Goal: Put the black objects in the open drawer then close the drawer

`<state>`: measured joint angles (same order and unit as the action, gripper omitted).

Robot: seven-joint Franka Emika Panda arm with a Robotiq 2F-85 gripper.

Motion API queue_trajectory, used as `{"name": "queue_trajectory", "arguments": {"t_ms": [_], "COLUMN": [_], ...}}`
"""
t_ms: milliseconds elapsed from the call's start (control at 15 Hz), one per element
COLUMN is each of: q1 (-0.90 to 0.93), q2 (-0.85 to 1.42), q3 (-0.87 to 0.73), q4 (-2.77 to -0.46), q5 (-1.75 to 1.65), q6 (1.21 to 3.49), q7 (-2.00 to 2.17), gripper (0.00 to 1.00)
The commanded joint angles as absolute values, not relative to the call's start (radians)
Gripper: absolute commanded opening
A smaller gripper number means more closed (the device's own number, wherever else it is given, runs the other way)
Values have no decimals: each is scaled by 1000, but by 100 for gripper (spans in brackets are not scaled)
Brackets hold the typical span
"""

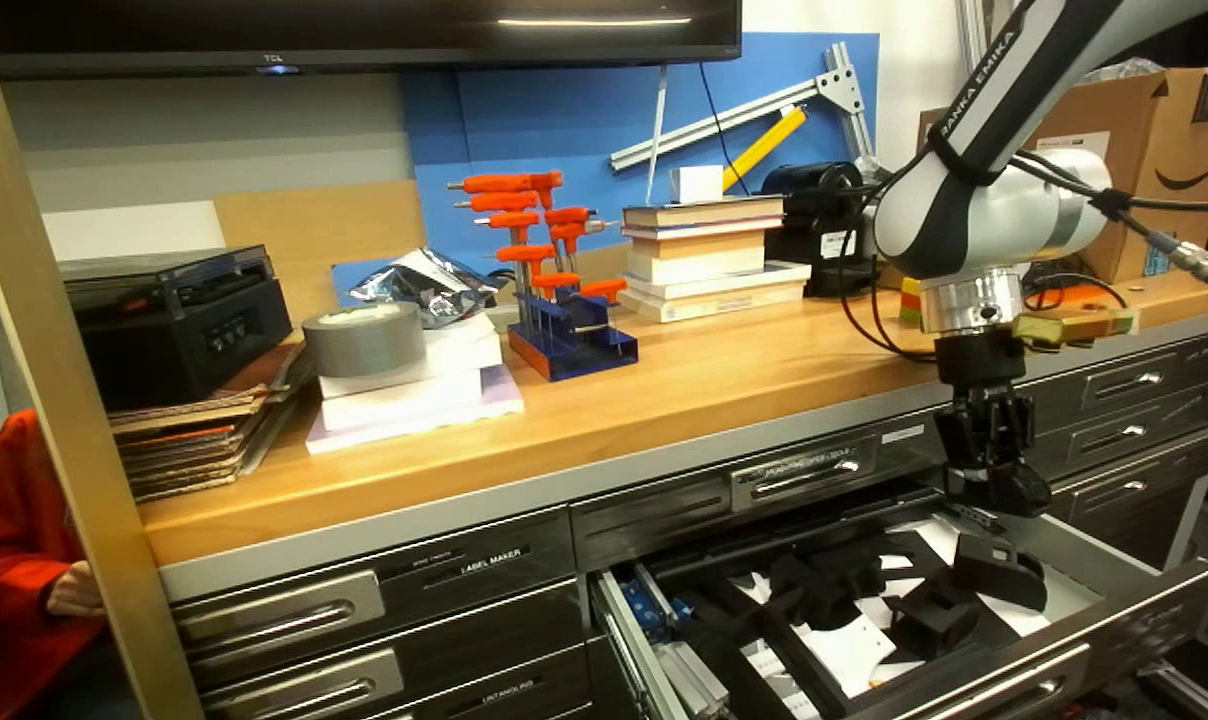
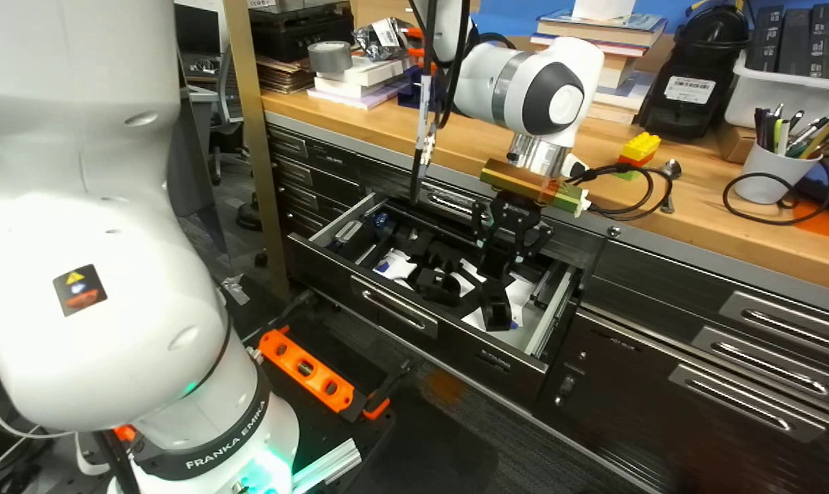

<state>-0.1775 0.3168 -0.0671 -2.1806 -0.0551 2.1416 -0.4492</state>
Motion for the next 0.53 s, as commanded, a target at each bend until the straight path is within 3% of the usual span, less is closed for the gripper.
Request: {"name": "queue_trajectory", "arguments": {"t_ms": [0, 467], "q1": [-184, -172], "q2": [290, 288], "q3": [-51, -20], "q4": [-2233, -2264], "q5": [-58, -49], "q6": [2172, 2165], "q7": [-541, -577], "gripper": [31, 31]}}
